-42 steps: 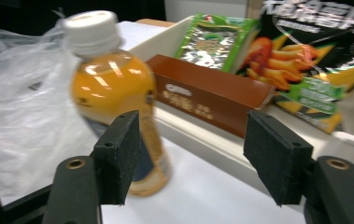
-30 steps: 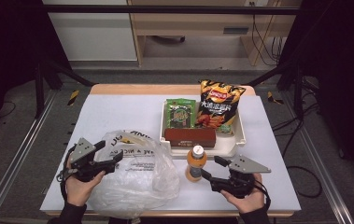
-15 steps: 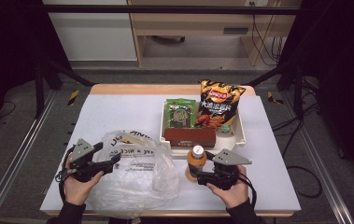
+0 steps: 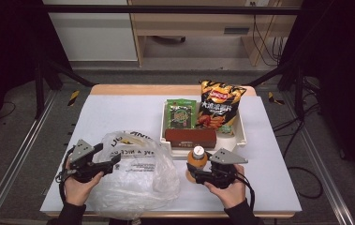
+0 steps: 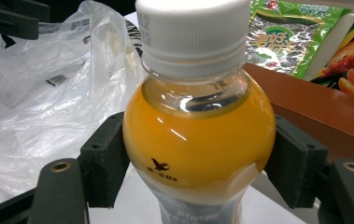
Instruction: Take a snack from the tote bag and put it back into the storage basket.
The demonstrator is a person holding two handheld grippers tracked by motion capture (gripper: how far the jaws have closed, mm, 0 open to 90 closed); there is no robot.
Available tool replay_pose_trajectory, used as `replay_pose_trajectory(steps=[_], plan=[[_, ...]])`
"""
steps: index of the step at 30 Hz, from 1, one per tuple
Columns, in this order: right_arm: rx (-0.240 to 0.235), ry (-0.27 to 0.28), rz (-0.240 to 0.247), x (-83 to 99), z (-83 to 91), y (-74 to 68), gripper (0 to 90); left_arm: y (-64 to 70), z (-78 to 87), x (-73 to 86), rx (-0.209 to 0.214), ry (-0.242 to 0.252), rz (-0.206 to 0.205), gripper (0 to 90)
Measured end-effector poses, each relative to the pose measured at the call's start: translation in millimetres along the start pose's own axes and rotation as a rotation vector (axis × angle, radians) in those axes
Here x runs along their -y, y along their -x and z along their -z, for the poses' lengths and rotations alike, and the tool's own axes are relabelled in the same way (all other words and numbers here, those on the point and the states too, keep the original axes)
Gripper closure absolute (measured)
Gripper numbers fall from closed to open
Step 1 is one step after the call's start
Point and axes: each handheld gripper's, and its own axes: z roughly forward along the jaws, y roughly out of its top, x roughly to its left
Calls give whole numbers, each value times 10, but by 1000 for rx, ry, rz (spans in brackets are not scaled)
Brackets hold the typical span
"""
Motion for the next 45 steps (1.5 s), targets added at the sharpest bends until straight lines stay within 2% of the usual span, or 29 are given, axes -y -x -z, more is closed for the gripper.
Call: replay_pose_trajectory(steps=[5,12,17,31,45], plan=[[20,-20,9,-29,19,-24,303,-9,13,-3,-3,7,5,181],[38,14,-28,-119,165,38,304,-19,24,-7,-7,11,8,182],[83,45,-59,-225,268,138,304,-19,26,-7,-7,12,9,182],[201,77,-84,-514,397,433,305,-41,38,-5,-10,15,17,182],[273,93,-117,-629,398,774,305,-58,38,-2,-10,16,22,182]])
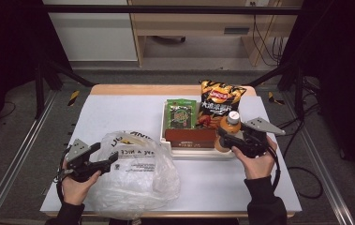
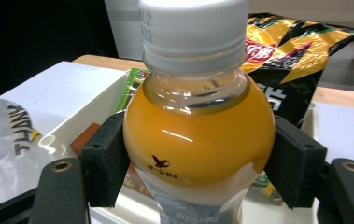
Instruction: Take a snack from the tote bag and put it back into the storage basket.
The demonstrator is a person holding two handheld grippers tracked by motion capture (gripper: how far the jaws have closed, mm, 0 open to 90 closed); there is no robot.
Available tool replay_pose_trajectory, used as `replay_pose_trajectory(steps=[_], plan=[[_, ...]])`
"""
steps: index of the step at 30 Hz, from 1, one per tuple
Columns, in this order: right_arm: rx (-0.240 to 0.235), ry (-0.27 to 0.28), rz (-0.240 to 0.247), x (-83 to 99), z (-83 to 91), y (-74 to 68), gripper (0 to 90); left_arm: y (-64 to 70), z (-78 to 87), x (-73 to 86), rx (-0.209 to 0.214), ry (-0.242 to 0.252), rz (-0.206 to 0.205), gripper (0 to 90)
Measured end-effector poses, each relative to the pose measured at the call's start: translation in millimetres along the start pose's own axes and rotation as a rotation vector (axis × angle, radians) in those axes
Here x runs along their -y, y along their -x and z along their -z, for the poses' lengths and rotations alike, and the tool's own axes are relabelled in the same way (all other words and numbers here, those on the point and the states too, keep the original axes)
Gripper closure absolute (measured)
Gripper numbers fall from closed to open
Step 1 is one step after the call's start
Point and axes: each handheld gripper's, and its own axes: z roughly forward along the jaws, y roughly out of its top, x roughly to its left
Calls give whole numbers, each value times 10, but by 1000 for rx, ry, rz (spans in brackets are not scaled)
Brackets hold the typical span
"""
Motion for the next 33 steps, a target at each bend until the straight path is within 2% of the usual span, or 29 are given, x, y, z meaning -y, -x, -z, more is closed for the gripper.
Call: replay_pose_trajectory(steps=[7,13,18,28,33], plan=[[29,3,-9,-49,-90,130,305,-1,4,1,1,4,-3,182],[52,-16,-16,-26,-201,243,305,-9,9,2,0,8,-1,181],[62,-36,-15,46,-287,313,305,-7,13,0,1,9,-3,181],[79,-115,-20,274,-434,399,305,-13,19,1,-2,13,-2,181],[96,-129,-1,283,-448,422,304,-16,19,3,-2,12,-1,181]])
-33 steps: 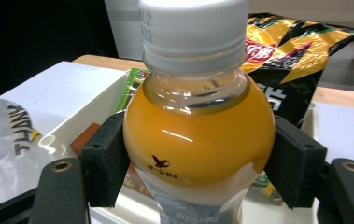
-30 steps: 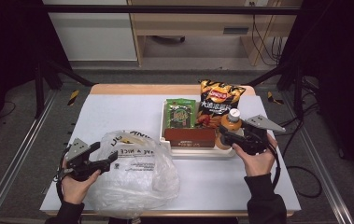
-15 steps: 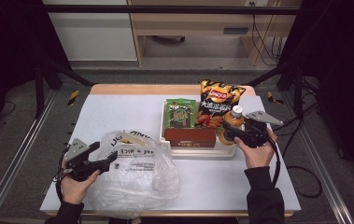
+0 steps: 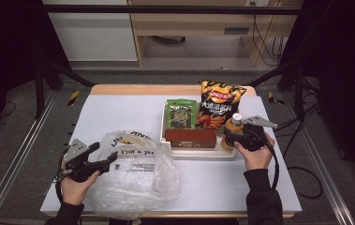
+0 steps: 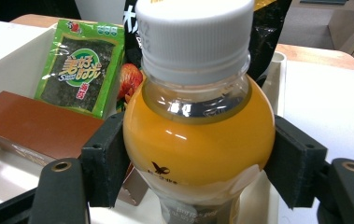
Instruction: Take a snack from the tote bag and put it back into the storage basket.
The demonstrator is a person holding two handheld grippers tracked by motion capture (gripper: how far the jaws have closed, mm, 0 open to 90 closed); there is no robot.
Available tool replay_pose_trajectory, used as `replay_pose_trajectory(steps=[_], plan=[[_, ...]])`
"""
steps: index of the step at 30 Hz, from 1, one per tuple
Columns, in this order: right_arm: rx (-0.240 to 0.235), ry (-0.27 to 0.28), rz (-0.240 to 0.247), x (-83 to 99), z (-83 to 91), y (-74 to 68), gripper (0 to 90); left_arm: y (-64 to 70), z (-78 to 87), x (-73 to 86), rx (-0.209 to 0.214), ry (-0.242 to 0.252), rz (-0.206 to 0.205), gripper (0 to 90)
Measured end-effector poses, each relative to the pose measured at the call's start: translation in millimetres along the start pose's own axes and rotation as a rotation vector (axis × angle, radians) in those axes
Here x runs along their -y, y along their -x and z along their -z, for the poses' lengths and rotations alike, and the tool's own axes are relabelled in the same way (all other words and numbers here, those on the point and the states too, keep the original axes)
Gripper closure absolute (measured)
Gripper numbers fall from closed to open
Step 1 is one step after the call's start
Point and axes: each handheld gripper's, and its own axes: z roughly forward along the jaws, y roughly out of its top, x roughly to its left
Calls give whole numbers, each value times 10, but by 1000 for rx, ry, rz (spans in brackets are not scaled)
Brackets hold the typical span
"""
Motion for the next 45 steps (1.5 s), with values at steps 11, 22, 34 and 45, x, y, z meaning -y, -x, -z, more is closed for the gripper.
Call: replay_pose_trajectory(steps=[11,22,34,45], plan=[[-17,-3,-40,84,-28,54,301,4,-13,8,0,-9,-2,180],[-24,15,-67,65,80,30,229,13,2,0,10,-4,-2,177],[-48,66,-50,176,423,-4,208,17,41,-20,14,-2,-7,161],[-84,42,-50,557,645,75,233,15,-4,33,14,-28,-4,177]])
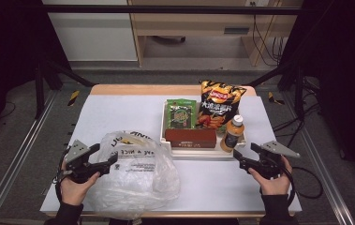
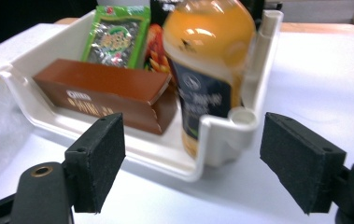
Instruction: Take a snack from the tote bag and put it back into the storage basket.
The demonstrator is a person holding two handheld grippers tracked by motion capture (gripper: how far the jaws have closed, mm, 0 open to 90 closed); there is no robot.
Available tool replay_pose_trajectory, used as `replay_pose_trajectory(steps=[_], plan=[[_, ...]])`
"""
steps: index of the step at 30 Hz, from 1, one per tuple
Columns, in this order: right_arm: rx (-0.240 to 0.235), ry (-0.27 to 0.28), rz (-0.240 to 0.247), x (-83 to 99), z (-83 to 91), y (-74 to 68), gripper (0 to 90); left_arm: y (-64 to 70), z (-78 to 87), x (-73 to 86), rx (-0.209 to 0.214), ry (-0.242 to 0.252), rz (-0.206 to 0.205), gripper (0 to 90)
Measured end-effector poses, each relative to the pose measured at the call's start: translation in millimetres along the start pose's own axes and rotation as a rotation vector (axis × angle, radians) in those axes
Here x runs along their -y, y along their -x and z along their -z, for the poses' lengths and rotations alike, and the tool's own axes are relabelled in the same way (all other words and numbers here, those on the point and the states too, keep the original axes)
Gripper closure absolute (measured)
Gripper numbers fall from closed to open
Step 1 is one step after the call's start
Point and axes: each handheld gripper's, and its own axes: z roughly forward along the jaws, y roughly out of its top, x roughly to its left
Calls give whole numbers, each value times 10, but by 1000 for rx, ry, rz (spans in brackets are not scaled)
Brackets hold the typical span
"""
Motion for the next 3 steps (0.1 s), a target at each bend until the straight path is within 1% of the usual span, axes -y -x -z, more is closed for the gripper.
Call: replay_pose_trajectory(steps=[1,3], plan=[[-1,-2,3,40,38,19,248,-1,-2,4,2,-3,-1,182],[-3,-9,-7,109,98,45,261,-1,-11,13,7,-5,5,195]])
